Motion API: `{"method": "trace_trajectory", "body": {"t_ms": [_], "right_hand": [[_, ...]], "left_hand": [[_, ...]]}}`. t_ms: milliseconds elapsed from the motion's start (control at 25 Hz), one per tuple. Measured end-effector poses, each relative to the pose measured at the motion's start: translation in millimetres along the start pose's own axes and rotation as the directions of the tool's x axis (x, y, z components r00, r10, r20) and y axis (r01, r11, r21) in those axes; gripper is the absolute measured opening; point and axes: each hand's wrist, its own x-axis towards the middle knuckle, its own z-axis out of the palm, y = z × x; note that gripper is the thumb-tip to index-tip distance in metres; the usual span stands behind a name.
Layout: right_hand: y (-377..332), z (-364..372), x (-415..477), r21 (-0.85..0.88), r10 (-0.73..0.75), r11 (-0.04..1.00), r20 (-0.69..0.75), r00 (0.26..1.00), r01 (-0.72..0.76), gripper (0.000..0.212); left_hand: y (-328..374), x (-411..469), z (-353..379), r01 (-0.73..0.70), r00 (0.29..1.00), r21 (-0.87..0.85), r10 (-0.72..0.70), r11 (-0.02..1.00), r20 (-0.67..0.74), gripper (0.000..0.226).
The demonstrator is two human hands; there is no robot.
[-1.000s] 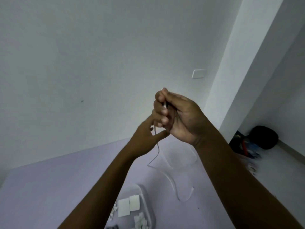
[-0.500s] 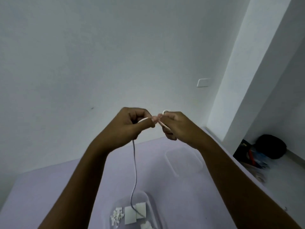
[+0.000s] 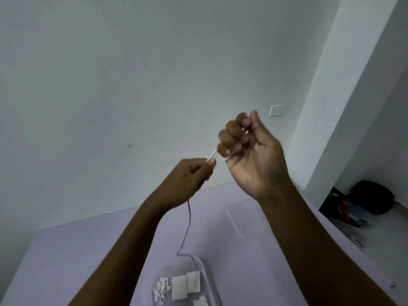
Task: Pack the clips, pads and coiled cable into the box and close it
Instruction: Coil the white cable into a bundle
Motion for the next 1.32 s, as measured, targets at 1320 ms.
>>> {"method": "trace_trajectory", "body": {"t_ms": [1320], "right_hand": [[16, -36, 5, -0.317, 0.53, 0.799, -0.03, 0.848, -0.511, 0.052]], "left_hand": [[-9, 4, -9, 0.071, 0.968, -0.032, -0.076, 0.997, -0.238, 0.053]]}}
